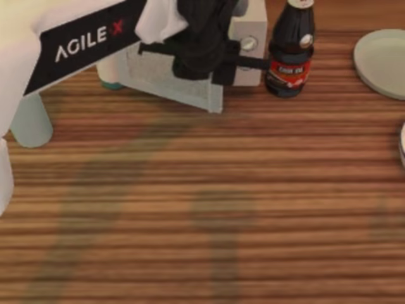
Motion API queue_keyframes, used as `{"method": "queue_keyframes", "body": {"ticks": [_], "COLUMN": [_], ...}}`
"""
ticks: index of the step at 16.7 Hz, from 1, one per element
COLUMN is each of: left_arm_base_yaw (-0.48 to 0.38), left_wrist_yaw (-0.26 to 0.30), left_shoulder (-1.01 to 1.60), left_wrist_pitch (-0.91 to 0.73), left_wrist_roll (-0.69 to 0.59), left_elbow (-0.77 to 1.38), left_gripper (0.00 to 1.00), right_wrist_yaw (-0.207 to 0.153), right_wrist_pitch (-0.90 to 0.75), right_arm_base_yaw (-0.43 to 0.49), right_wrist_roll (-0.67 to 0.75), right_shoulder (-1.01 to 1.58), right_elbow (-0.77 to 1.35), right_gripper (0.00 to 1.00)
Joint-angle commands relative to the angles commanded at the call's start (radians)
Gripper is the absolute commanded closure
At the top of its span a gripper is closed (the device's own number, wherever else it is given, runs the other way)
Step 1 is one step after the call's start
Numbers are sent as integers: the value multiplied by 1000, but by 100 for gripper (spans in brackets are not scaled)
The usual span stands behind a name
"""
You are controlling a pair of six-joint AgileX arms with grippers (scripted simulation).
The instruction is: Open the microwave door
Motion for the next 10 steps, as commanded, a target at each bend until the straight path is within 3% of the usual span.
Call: {"method": "queue_keyframes", "body": {"ticks": [10], "left_arm_base_yaw": [25], "left_wrist_yaw": [49], "left_shoulder": [-86], "left_wrist_pitch": [60], "left_wrist_roll": [106], "left_elbow": [-132], "left_gripper": [100], "right_wrist_yaw": [0], "right_wrist_pitch": [0], "right_arm_base_yaw": [0], "right_wrist_roll": [0], "right_shoulder": [0], "right_elbow": [0], "right_gripper": [0]}}
